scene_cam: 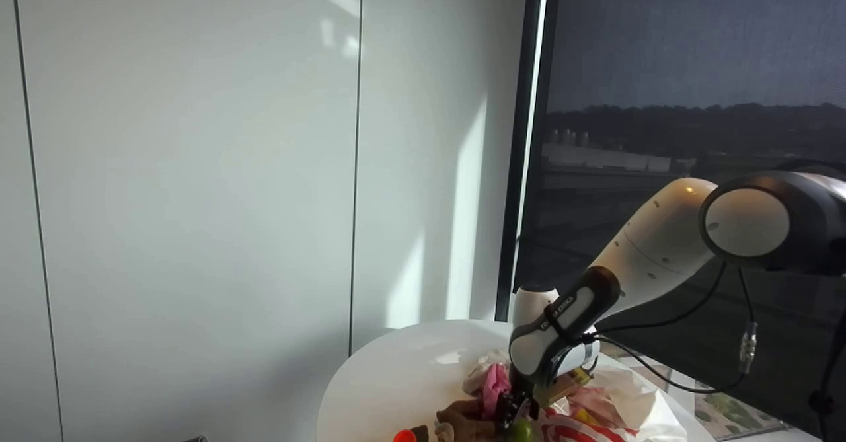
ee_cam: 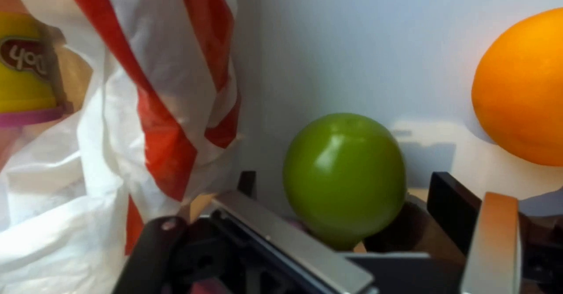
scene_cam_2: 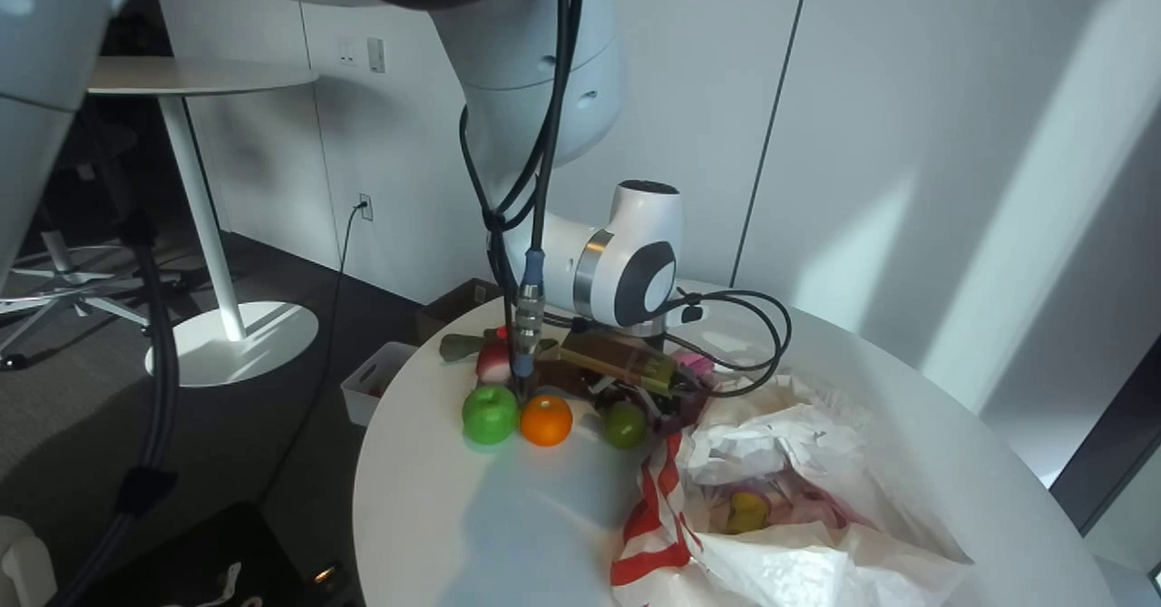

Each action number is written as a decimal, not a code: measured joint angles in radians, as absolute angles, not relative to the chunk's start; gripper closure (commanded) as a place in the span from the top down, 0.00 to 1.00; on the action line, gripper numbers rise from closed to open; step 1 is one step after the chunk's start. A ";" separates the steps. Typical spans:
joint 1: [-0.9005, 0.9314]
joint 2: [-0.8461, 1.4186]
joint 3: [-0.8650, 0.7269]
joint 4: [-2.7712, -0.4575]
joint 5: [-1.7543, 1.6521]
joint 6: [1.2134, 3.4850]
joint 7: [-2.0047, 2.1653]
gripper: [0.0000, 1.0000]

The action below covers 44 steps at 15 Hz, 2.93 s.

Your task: Put the items, which are on the table, inside the plastic

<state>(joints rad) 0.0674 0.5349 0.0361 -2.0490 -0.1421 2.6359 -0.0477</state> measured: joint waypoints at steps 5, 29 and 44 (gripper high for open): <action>0.077 0.571 0.032 -2.044 -0.143 2.636 -0.035 0.49; -0.073 0.284 -0.106 -2.140 -0.222 2.421 -0.108 0.47; -0.041 0.225 -0.004 -2.183 -0.210 2.485 -0.190 1.00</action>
<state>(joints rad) -0.0410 0.2245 -0.0043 -2.1834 -0.2102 2.4848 -0.1902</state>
